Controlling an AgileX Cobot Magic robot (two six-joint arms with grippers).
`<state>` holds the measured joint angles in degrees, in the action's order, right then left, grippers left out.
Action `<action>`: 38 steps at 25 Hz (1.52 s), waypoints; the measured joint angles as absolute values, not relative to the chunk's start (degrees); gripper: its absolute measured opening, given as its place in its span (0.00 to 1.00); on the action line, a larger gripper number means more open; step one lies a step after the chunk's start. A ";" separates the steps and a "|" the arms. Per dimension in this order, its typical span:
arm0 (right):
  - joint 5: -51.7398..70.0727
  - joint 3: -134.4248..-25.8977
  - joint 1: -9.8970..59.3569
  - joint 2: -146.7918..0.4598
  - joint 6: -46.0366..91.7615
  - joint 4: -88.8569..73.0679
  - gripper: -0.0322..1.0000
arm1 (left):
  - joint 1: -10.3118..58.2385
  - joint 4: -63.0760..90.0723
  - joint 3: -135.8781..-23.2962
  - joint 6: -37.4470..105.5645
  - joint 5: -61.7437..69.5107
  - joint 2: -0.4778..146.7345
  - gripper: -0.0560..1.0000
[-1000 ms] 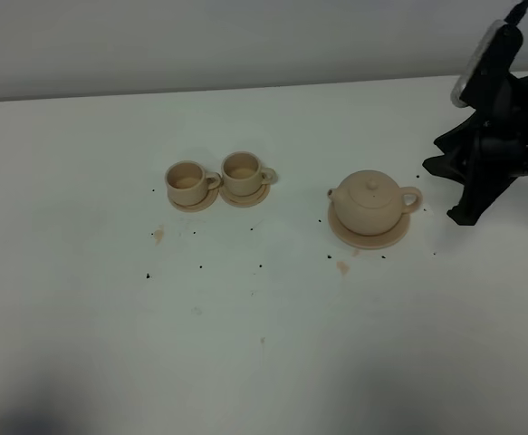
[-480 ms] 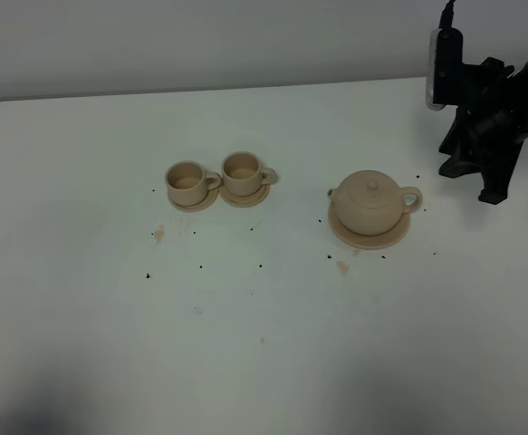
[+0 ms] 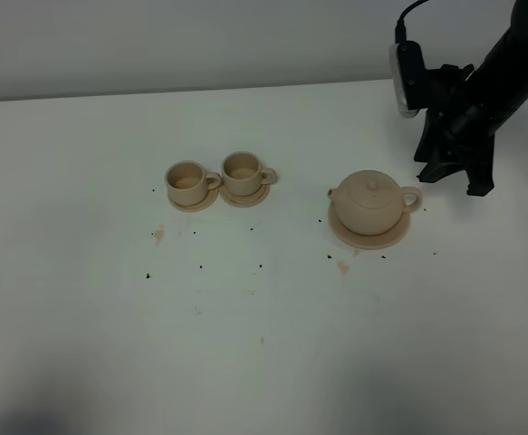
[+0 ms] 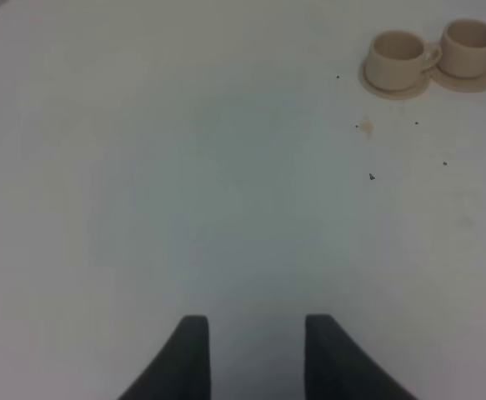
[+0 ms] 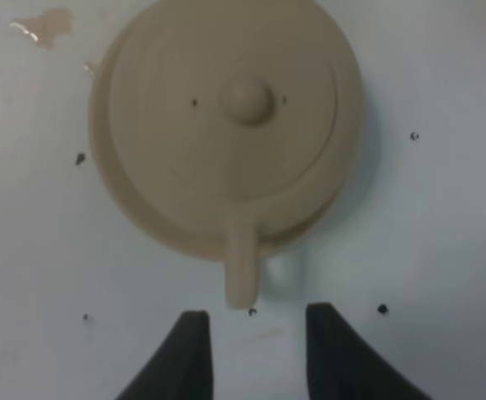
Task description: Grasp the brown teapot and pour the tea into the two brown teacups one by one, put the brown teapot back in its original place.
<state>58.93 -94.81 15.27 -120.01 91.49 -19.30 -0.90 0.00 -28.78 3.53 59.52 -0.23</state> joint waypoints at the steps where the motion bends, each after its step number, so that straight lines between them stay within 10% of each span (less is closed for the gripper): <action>1: 58.43 -94.86 15.76 -120.33 91.49 -19.30 0.32 | -0.90 0.00 -28.78 3.53 59.52 -0.23 0.36; 38: 53.69 -94.98 18.90 -125.79 87.96 -13.45 0.25 | -0.90 0.00 -28.78 3.53 59.52 -0.23 0.36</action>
<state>53.69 -94.98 18.90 -125.79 87.96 -13.45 -0.90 0.00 -28.78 3.53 59.52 -0.23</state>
